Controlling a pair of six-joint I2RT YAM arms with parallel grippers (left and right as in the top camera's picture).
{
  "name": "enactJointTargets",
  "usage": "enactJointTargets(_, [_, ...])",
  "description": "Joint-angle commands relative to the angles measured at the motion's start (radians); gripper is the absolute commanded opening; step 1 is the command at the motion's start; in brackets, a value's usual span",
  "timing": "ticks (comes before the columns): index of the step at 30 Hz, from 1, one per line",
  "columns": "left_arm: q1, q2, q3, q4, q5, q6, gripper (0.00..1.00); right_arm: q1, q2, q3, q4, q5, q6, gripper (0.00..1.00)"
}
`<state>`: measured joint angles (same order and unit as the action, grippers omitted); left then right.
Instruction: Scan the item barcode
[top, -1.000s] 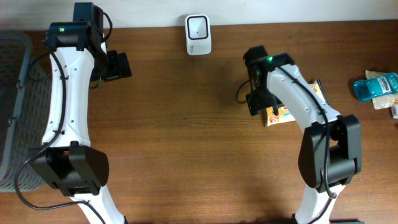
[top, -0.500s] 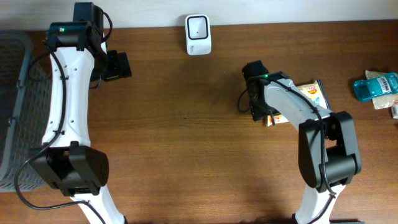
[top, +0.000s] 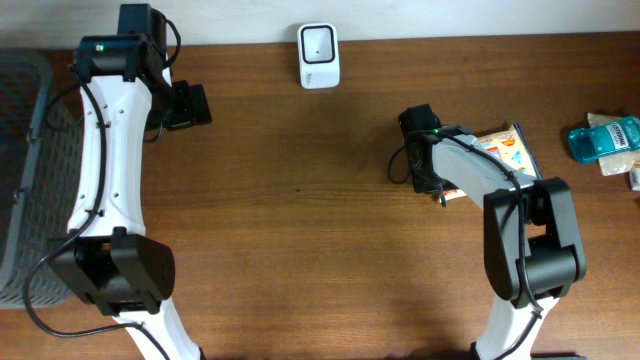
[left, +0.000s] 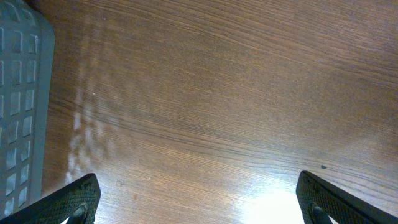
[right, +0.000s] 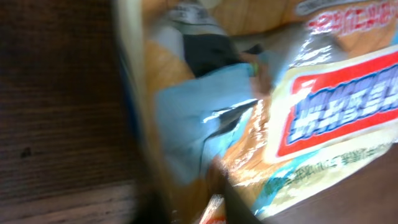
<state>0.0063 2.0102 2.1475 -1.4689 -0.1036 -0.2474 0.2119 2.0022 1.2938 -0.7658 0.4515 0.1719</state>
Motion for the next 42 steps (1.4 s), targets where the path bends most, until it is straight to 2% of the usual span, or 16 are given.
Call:
enactJointTargets(1, [0.003,-0.028,-0.006,0.002,0.010,0.001,0.99,-0.002,0.002,0.034,-0.033,-0.022,0.051,0.04])
enactJointTargets(9, [0.003,-0.028,-0.006,0.002,0.010,0.001,0.99,-0.002,0.001,0.412,-0.299,-0.320,0.050,0.04])
enactJointTargets(14, [0.003,-0.028,-0.006,0.003,0.010,0.001,0.99,-0.002,0.001,0.618,-0.431,-0.701,0.042,0.04])
enactJointTargets(20, [0.003,-0.028,-0.006,0.018,0.010,0.001,0.99,-0.002,0.001,0.671,-0.369,-1.252,0.047,0.04])
enactJointTargets(25, [0.003,-0.028,-0.006,0.026,0.010,0.001,0.99,0.000,0.001,0.671,-0.248,-1.508,0.153,0.04])
enactJointTargets(28, [0.003,-0.028,-0.006,0.031,0.010,0.001,0.99,0.004,0.002,0.670,-0.209,-1.497,0.214,0.04])
enactJointTargets(33, [0.003,-0.028,-0.006,0.031,0.010,0.001,0.99,-0.003,0.002,0.640,-0.253,-1.274,0.227,0.04])
enactJointTargets(38, [0.003,-0.028,-0.006,0.013,0.008,0.002,1.00,-0.002,0.000,0.636,-0.355,-0.830,0.163,0.04])
enactJointTargets(39, [0.003,-0.028,-0.006,0.000,0.002,0.002,0.95,0.003,0.000,0.637,-0.379,-0.785,0.136,0.07])
enactJointTargets(40, [0.003,-0.028,-0.012,-0.010,0.003,0.006,0.88,0.005,0.000,0.638,-0.396,-0.775,0.119,0.14])
enactJointTargets(41, [0.003,-0.028,-0.024,-0.026,0.012,0.006,0.86,0.006,0.000,0.638,-0.406,-0.775,0.111,0.31])
enactJointTargets(42, [0.003,-0.028,-0.036,-0.043,0.031,0.006,0.88,0.005,0.000,0.638,-0.412,-0.775,0.108,0.53])
